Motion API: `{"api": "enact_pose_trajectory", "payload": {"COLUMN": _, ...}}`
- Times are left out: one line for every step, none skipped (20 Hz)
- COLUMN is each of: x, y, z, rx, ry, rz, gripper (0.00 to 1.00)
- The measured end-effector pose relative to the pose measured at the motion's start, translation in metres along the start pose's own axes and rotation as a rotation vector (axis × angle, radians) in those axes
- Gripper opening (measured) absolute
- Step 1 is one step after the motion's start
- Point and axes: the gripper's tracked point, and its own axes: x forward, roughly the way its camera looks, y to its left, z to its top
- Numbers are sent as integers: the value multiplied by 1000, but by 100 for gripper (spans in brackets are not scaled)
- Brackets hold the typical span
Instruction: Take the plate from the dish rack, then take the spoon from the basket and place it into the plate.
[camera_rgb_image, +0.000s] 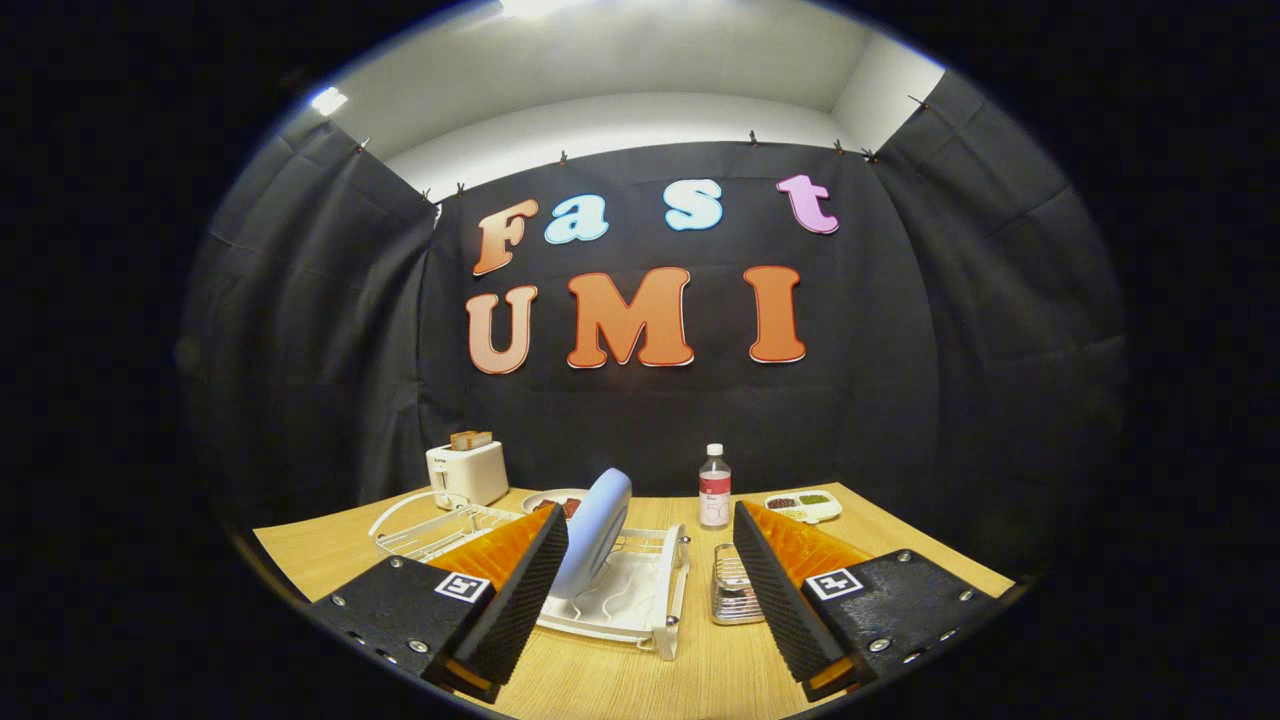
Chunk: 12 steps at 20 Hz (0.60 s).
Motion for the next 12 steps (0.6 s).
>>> {"api": "enact_pose_trajectory", "payload": {"x": 6, "y": 7, "z": -1, "rx": -8, "ry": 14, "rz": 39, "gripper": 99}}
{"api": "enact_pose_trajectory", "payload": {"x": 14, "y": 8, "z": -1, "rx": -13, "ry": 31, "rz": 48, "gripper": 99}}
{"api": "enact_pose_trajectory", "payload": {"x": 20, "y": 6, "z": -1, "rx": -7, "ry": 59, "rz": 42, "gripper": 99}}
{"api": "enact_pose_trajectory", "payload": {"x": 30, "y": 3, "z": -3, "rx": 7, "ry": 87, "rz": 40, "gripper": 99}}
{"api": "enact_pose_trajectory", "payload": {"x": 40, "y": 3, "z": -4, "rx": 29, "ry": 119, "rz": 38, "gripper": 99}}
{"api": "enact_pose_trajectory", "payload": {"x": 49, "y": 4, "z": -6, "rx": 54, "ry": 158, "rz": 40, "gripper": 99}}
{"api": "enact_pose_trajectory", "payload": {"x": 57, "y": 3, "z": -7, "rx": 78, "ry": 197, "rz": 37, "gripper": 99}}
{"api": "enact_pose_trajectory", "payload": {"x": 65, "y": 6, "z": -6, "rx": 90, "ry": 220, "rz": 47, "gripper": 99}}
{"api": "enact_pose_trajectory", "payload": {"x": 73, "y": 8, "z": -5, "rx": 95, "ry": 244, "rz": 47, "gripper": 98}}
{"api": "enact_pose_trajectory", "payload": {"x": 82, "y": 9, "z": -9, "rx": 94, "ry": 279, "rz": 47, "gripper": 98}}
{"api": "enact_pose_trajectory", "payload": {"x": 89, "y": 11, "z": -11, "rx": 88, "ry": 309, "rz": 45, "gripper": 98}}
{"api": "enact_pose_trajectory", "payload": {"x": 94, "y": 12, "z": -13, "rx": 84, "ry": 336, "rz": 44, "gripper": 97}}
